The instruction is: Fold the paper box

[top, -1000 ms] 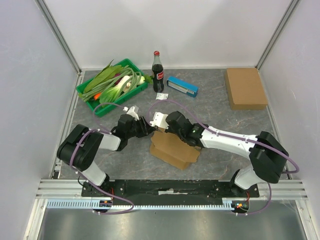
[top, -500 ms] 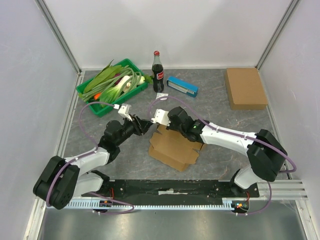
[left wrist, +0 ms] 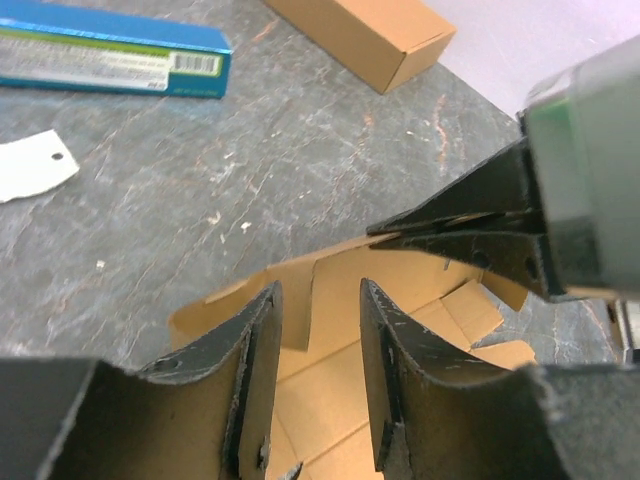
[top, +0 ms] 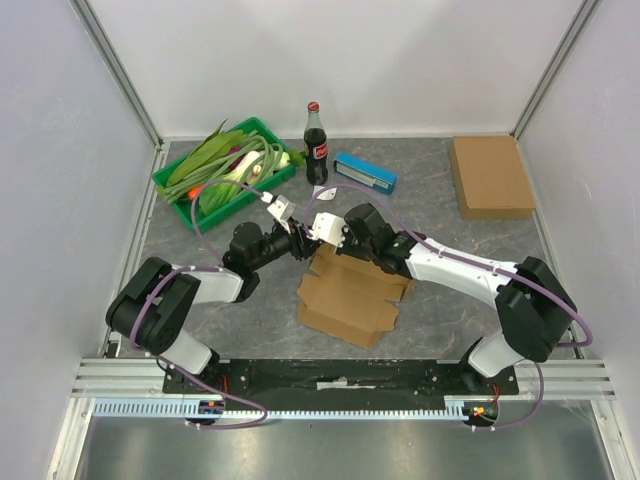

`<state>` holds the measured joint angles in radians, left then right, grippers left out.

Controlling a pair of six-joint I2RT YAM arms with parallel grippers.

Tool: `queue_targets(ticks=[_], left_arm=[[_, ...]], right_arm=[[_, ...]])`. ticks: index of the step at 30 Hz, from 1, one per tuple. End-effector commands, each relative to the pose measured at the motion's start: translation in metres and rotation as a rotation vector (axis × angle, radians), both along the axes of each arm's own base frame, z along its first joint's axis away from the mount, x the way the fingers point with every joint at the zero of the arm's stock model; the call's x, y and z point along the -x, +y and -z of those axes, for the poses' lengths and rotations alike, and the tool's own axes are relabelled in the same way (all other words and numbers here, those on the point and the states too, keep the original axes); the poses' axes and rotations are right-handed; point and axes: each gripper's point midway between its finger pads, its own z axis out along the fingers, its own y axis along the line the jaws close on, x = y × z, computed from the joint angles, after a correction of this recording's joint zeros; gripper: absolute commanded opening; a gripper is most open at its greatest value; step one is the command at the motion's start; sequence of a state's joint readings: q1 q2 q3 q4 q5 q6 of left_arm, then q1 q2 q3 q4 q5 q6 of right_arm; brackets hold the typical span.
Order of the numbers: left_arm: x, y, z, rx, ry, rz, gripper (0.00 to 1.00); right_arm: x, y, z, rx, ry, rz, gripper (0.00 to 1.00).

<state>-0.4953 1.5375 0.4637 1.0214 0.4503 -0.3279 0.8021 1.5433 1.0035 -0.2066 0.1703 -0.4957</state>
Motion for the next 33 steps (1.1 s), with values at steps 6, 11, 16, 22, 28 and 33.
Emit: queue_targets(ticks=[6, 11, 16, 22, 28, 33], left_arm=[[-0.005, -0.027, -0.012, -0.077, -0.139, 0.094, 0.40], [-0.017, -0.016, -0.002, -0.128, -0.141, -0.005, 0.40], [-0.030, -0.006, 0.007, -0.187, -0.130, -0.086, 0.37], [-0.042, 0.000, 0.002, -0.206, -0.148, -0.166, 0.17], [-0.057, 0.010, -0.005, -0.175, -0.144, -0.349, 0.02], [-0.058, 0.015, -0.006, -0.124, -0.136, -0.438, 0.02]], right_arm=[[-0.010, 0.010, -0.042, -0.109, -0.047, -0.018, 0.00], [-0.011, 0.010, -0.046, -0.114, -0.050, -0.022, 0.00], [-0.013, 0.011, -0.049, -0.123, -0.052, -0.025, 0.00], [-0.011, 0.015, -0.052, -0.141, -0.041, -0.032, 0.00], [-0.018, -0.011, -0.063, -0.290, 0.029, 0.278, 0.61], [0.016, -0.066, -0.084, -0.354, 0.143, 0.677, 0.98]])
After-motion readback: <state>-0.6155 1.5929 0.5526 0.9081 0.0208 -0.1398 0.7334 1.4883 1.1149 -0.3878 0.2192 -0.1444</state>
